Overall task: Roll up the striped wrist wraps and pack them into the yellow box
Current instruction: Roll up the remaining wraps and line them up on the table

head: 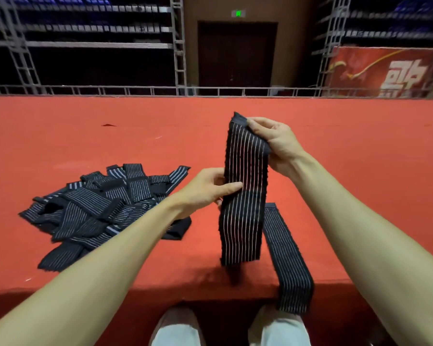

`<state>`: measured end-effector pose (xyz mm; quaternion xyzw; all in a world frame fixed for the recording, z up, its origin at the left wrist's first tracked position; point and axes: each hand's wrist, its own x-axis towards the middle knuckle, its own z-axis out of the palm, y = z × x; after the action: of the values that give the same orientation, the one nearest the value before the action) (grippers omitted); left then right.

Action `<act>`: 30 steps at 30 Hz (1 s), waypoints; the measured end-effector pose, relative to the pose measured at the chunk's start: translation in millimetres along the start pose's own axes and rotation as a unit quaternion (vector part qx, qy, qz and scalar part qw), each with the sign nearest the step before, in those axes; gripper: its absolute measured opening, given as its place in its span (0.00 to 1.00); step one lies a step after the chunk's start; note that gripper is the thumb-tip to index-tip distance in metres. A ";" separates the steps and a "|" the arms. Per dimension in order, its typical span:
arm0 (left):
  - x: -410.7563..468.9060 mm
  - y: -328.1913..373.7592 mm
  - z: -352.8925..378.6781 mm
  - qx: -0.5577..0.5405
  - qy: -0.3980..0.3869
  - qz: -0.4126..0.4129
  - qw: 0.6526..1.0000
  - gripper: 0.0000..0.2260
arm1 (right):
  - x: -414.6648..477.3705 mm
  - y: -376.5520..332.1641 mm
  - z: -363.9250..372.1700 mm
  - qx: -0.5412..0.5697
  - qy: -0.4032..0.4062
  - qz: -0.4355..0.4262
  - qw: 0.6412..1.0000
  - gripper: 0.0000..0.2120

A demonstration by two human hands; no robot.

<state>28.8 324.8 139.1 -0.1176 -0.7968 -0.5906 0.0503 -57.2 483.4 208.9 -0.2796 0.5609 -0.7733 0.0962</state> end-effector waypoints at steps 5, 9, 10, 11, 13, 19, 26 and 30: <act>-3.9 -10.3 14.3 -0.038 -0.026 -0.062 0.997 0.06 | 5.8 21.0 -26.1 -0.179 0.033 0.035 0.983 0.06; -2.3 -60.6 38.0 -0.009 -0.051 -0.137 0.989 0.07 | 6.8 66.1 -50.8 -0.309 0.022 0.082 0.947 0.09; -0.7 -74.3 43.5 -0.007 -0.054 -0.153 0.987 0.08 | 8.6 77.0 -57.3 -0.325 0.010 0.098 0.941 0.09; 2.3 -88.1 49.0 -0.011 -0.059 -0.165 0.985 0.10 | 11.2 88.9 -65.3 -0.336 0.000 0.117 0.935 0.08; 9.7 -108.7 56.8 -0.006 -0.062 -0.173 0.983 0.11 | 19.5 107.4 -80.2 -0.347 -0.019 0.152 0.925 0.05; 37.6 -169.3 66.4 0.168 0.029 -0.164 0.972 0.11 | 47.2 154.7 -115.7 -0.350 -0.023 0.181 0.919 0.05; 59.7 -207.3 68.9 0.316 0.112 -0.139 0.932 0.17 | 83.4 224.6 -136.6 -0.483 -0.012 0.135 0.865 0.12; 61.7 -213.2 72.7 0.307 0.193 -0.150 0.920 0.16 | 97.9 251.9 -139.4 -0.531 0.010 0.145 0.835 0.16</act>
<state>-79.3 343.4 -67.1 0.1410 -0.9220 -0.3292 0.1470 -254.8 462.8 -21.3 -0.1951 0.9204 -0.3365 0.0382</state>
